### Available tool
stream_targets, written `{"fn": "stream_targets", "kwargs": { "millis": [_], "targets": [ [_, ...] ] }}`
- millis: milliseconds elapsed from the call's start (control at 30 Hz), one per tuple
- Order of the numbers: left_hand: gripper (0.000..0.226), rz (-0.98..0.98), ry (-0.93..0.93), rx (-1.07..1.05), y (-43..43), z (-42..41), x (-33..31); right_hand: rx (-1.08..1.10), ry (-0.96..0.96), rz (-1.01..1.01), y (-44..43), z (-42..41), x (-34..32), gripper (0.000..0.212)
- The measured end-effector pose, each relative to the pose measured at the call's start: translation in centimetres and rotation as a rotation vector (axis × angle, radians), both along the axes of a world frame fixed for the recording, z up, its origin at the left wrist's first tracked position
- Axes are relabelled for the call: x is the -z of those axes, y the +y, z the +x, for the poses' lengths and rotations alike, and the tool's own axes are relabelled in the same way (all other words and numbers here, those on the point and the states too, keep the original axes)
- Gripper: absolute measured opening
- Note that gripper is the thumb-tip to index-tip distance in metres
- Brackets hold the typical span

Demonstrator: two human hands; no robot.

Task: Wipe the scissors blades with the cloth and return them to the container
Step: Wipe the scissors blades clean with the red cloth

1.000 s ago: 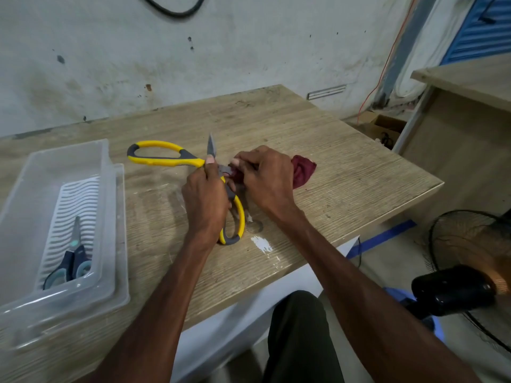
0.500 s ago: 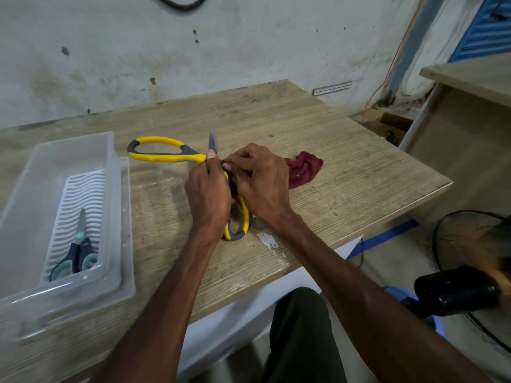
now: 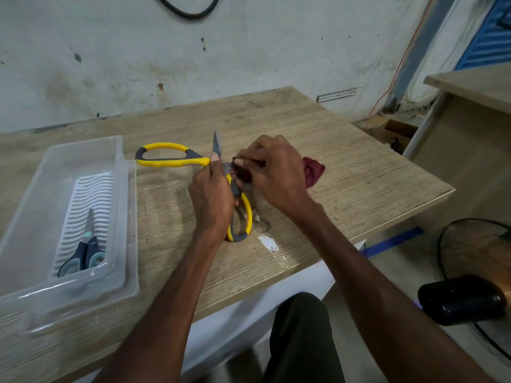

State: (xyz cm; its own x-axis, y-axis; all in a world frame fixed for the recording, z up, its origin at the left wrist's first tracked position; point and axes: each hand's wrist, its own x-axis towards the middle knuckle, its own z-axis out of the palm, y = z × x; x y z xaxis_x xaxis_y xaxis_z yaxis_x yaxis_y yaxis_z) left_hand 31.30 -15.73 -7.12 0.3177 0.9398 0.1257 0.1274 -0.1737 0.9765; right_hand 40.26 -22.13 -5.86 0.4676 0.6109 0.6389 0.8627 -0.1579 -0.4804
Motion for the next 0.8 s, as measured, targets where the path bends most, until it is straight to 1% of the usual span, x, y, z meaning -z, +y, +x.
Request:
{"fn": "stream_targets", "kwargs": {
  "millis": [67,167,233,267,300,333,367,400,433,500,533,567,633,667,733,800],
  "targets": [
    [0.046,0.005,0.019,-0.019,0.0,-0.3,-0.1,-0.035,-0.046,-0.013,0.5,-1.1,1.0,0.009],
    [0.044,0.053,0.023,-0.021,-0.1,-0.3,-0.4,0.002,-0.248,-0.033,-0.2,-1.1,1.6,0.01],
    [0.045,0.058,0.049,-0.011,-0.4,-0.2,-0.5,0.034,-0.335,-0.106,-0.9,-1.0,1.3,0.017],
    [0.049,0.051,0.046,-0.005,-0.2,-0.2,-0.4,0.082,-0.349,-0.137,-1.3,-0.8,1.3,0.023],
    [0.055,0.039,0.028,-0.008,-0.1,-0.1,-0.1,0.155,-0.343,-0.169,-1.8,-0.5,1.4,0.028],
    [0.06,0.012,0.0,-0.021,0.2,0.0,0.4,0.236,-0.297,-0.204,-2.2,-0.1,1.6,0.03],
    [0.064,-0.004,-0.036,-0.039,0.6,0.0,1.0,0.307,-0.22,-0.227,-2.7,0.4,1.9,0.027],
    [0.065,-0.015,-0.05,-0.05,0.9,0.0,1.4,0.352,-0.151,-0.236,-2.9,0.8,2.1,0.024],
    [0.062,-0.014,-0.054,-0.04,1.0,0.2,1.5,0.376,-0.114,-0.23,-2.9,1.1,2.3,0.025],
    [0.057,0.002,-0.049,-0.002,0.5,0.2,1.1,0.378,-0.078,-0.214,-2.7,1.0,2.2,0.034],
    [0.057,-0.007,-0.05,-0.001,0.4,0.2,1.0,0.365,-0.053,-0.192,-2.4,0.8,2.0,0.036],
    [0.057,-0.016,-0.052,-0.019,0.3,0.1,0.9,0.348,-0.037,-0.163,-2.3,0.7,1.9,0.032],
    [0.058,-0.046,-0.055,-0.046,0.5,-0.1,0.9,0.333,-0.017,-0.131,-2.2,0.5,1.4,0.016],
    [0.058,-0.05,-0.044,-0.052,0.5,-0.2,0.8,0.334,-0.011,-0.134,-2.2,0.3,0.9,0.012],
    [0.053,-0.029,-0.024,-0.035,0.3,-0.3,0.5,0.339,-0.018,-0.172,-2.0,0.4,0.3,0.015],
    [0.04,-0.044,-0.085,-0.001,0.0,-0.3,0.3,0.321,0.002,-0.126,-1.8,0.4,-0.6,0.012]
  ]
}}
